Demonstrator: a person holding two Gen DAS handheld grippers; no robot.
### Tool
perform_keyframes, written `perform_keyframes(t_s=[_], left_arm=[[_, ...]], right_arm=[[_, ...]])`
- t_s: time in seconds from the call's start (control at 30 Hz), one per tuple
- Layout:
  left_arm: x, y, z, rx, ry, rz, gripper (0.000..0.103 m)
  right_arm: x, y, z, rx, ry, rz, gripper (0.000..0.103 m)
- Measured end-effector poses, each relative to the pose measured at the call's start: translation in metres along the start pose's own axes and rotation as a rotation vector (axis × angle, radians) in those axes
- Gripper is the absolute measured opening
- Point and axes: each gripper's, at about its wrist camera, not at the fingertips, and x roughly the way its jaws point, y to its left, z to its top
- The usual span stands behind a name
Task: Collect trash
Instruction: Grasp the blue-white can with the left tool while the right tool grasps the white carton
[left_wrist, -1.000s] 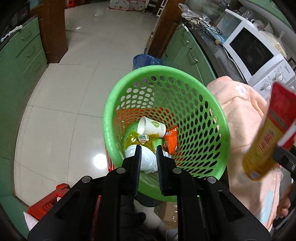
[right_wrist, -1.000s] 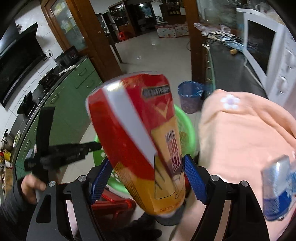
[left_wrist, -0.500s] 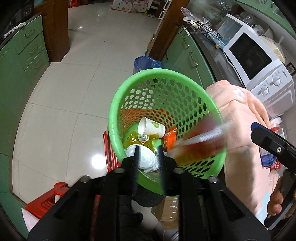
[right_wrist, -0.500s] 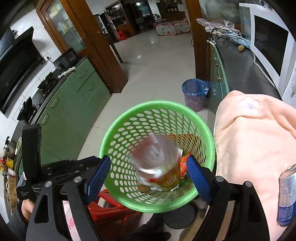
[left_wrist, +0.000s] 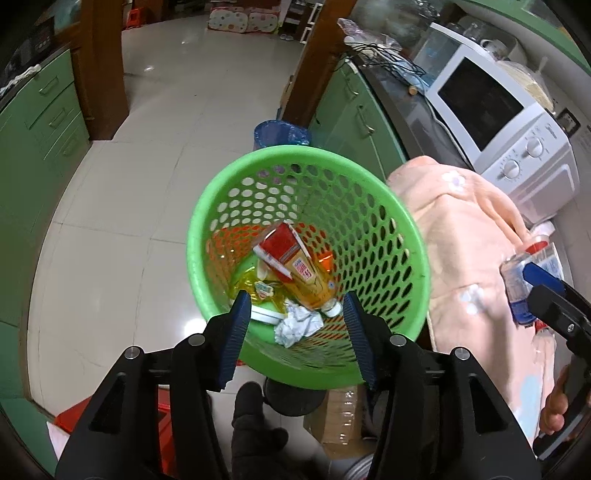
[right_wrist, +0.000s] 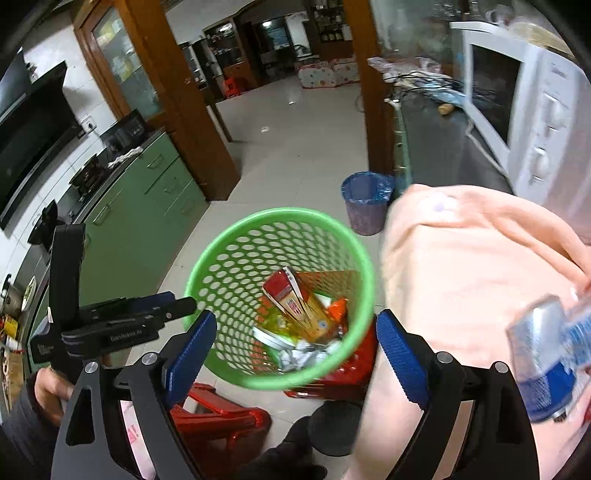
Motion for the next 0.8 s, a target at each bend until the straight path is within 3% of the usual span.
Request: perform_keyframes(t_s=[0.27,0.47,0.63,0.8], left_arm=[[-0.001,-0.029,-0.002,0.054,0.007,-0.025,0.061],[0.001,-0.047,-0.004,0.084,0.021,-0.036,0.063],[0.005,-0.062,-0.004,0.106,0.032,-0.046,0.066],[0.011,-0.082,-0.005,0.138,0.046,-0.057,0.067]], right_arm=[[-0.048,-0.056,-0.017,0.073,-0.062,-0.114,0.086],[-0.088,-0.108,-0.017,0.083,-0.116,-0.260,0.086],[-0.106,-0.154,-0.015,0.089,-0.111,-0.369,0.086],[-0.106,-0.186,-0.011,0.080,-0.086,-0.400,0.086]])
